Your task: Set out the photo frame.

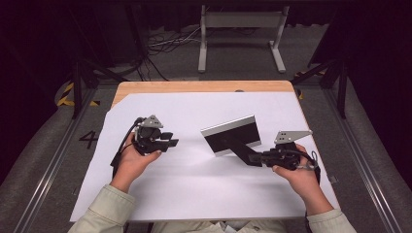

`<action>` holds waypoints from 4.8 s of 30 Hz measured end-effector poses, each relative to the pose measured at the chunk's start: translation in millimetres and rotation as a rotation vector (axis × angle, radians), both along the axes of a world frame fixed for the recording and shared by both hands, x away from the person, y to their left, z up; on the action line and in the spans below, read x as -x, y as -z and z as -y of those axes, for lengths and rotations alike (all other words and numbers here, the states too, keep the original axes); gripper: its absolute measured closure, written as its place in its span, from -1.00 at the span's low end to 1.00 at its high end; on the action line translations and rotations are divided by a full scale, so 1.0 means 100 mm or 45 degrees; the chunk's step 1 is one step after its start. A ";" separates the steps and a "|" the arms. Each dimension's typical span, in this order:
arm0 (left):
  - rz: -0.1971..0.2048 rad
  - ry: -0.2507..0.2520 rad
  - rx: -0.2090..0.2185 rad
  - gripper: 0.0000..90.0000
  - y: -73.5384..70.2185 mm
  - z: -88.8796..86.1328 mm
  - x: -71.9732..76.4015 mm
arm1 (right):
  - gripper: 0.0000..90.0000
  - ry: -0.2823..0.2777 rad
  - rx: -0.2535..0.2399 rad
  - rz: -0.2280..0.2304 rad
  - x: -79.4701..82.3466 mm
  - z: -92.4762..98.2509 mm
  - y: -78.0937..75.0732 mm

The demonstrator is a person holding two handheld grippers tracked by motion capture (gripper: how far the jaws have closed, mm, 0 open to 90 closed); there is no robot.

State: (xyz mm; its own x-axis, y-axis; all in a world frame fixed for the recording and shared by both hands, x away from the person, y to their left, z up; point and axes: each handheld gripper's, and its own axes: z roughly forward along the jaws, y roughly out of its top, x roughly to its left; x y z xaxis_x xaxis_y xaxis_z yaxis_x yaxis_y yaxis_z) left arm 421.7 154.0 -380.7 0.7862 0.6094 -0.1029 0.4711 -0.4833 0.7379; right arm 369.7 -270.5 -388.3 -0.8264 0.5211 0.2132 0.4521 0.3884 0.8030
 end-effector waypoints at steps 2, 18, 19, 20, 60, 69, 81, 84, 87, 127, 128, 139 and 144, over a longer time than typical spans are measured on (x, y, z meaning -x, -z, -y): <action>0.000 0.000 0.001 0.38 0.00 0.00 0.00 | 0.94 -0.009 0.027 0.000 0.01 0.00 0.00; -0.005 0.002 0.007 0.37 0.00 0.01 -0.02 | 0.93 -0.065 0.177 -0.066 0.03 0.01 0.04; -0.006 0.002 0.007 0.37 0.00 0.01 -0.02 | 0.93 -0.066 0.180 -0.070 0.02 0.01 0.05; -0.006 0.002 0.007 0.37 0.00 0.01 -0.02 | 0.93 -0.066 0.180 -0.070 0.02 0.01 0.05; -0.007 0.019 0.007 0.37 0.00 0.05 -0.04 | 0.89 -0.107 0.429 -0.279 0.06 0.01 0.25; -0.009 0.032 0.008 0.37 0.00 0.08 -0.05 | 0.75 -0.114 0.476 -0.274 0.12 0.03 0.26; -0.006 0.049 0.013 0.37 0.00 0.14 -0.08 | 0.62 -0.088 0.463 -0.242 0.18 0.10 0.20; -0.004 0.051 0.016 0.36 0.00 0.15 -0.09 | 0.62 -0.084 0.457 -0.228 0.18 0.13 0.17; 0.003 0.047 0.028 0.34 0.00 0.15 -0.10 | 0.62 -0.071 0.451 -0.211 0.19 0.16 0.13; 0.144 0.067 0.140 0.50 0.23 0.57 -0.10 | 1.00 0.224 0.257 0.165 0.35 0.68 -0.32; 0.140 0.063 0.142 0.53 0.25 0.58 -0.11 | 1.00 0.224 0.256 0.160 0.35 0.69 -0.31; 0.074 0.113 0.218 0.82 0.44 0.76 -0.18 | 1.00 0.242 0.248 0.147 0.34 0.78 -0.28; -0.001 0.143 0.254 0.90 0.54 0.85 -0.24 | 1.00 0.238 0.254 0.135 0.35 0.80 -0.25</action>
State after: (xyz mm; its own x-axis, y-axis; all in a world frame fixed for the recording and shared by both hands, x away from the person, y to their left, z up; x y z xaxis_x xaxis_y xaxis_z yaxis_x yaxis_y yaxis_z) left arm 446.0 68.7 -434.5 0.8480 0.4852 -0.2134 0.4231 -0.3771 0.8239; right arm 334.4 -350.2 -363.1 -0.7242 0.6896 0.0089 0.4486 0.4612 0.7655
